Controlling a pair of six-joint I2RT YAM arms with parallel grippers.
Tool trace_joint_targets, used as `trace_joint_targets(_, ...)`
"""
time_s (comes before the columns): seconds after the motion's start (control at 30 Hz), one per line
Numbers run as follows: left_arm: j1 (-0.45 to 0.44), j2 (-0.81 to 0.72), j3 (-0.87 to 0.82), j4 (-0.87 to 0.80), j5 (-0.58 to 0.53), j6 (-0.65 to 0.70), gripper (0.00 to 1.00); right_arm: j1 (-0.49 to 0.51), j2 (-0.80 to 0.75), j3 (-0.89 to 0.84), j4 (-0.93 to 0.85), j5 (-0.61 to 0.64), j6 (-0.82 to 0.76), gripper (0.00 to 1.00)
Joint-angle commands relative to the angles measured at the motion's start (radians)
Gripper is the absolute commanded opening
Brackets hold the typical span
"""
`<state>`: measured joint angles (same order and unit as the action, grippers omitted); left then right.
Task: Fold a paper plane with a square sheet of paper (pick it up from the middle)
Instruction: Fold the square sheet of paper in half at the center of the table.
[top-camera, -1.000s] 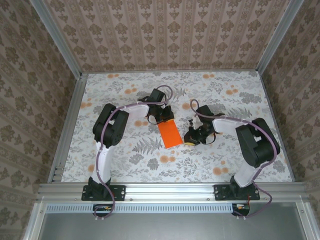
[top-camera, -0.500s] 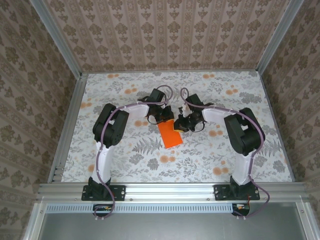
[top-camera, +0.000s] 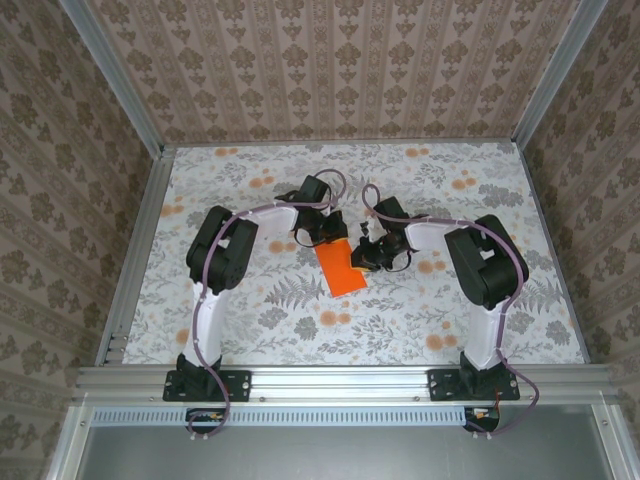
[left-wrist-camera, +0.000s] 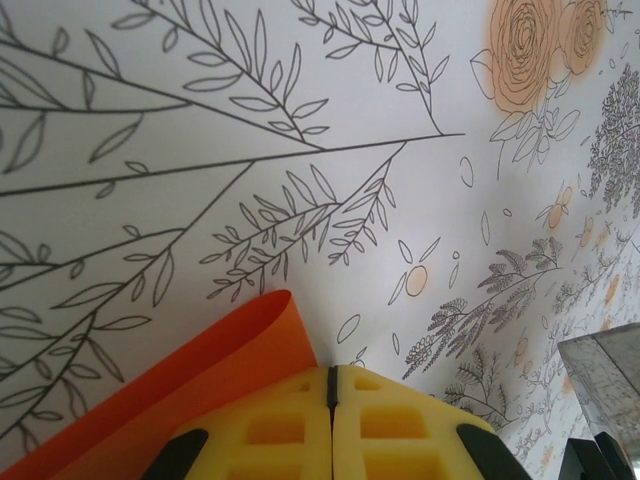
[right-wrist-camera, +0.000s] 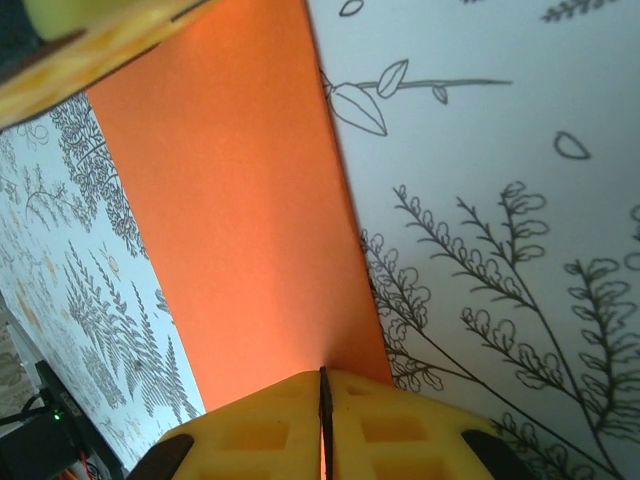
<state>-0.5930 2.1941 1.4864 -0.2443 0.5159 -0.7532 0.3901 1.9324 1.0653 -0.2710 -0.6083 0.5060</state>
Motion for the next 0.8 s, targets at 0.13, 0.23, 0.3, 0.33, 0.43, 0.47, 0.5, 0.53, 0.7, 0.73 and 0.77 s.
trace_joint_targets(0.13,0.074,0.104,0.070,-0.097,-0.113,0.072,0.06,-0.002,0.006,-0.073,-0.163,0.075,-0.023,0.10)
trace_joint_targets(0.23,0.080,0.116,0.100,-0.110,-0.117,0.080,0.06,0.002,0.000,-0.079,-0.170,0.073,-0.023,0.10)
trace_joint_targets(0.3,0.082,0.123,0.118,-0.122,-0.119,0.086,0.06,0.001,-0.007,-0.085,-0.173,0.071,-0.023,0.10)
trace_joint_targets(0.33,0.084,0.125,0.128,-0.128,-0.121,0.090,0.06,0.002,-0.012,-0.088,-0.174,0.071,-0.023,0.10)
trace_joint_targets(0.43,0.088,0.134,0.153,-0.143,-0.130,0.098,0.06,0.005,-0.019,-0.093,-0.179,0.071,-0.022,0.10)
trace_joint_targets(0.47,0.089,0.136,0.162,-0.148,-0.134,0.102,0.06,0.007,-0.022,-0.095,-0.177,0.071,-0.021,0.10)
trace_joint_targets(0.5,0.091,0.138,0.170,-0.151,-0.134,0.103,0.06,0.008,-0.021,-0.097,-0.176,0.070,-0.021,0.10)
trace_joint_targets(0.53,0.093,0.141,0.178,-0.156,-0.135,0.105,0.06,0.010,-0.021,-0.099,-0.175,0.071,-0.020,0.10)
trace_joint_targets(0.7,0.107,0.153,0.222,-0.177,-0.139,0.119,0.06,0.012,-0.025,-0.104,-0.168,0.071,-0.013,0.10)
trace_joint_targets(0.73,0.111,0.152,0.229,-0.183,-0.139,0.122,0.06,0.014,-0.027,-0.104,-0.168,0.071,-0.012,0.10)
trace_joint_targets(0.77,0.116,0.151,0.239,-0.189,-0.142,0.128,0.06,0.014,-0.030,-0.106,-0.166,0.071,-0.011,0.10)
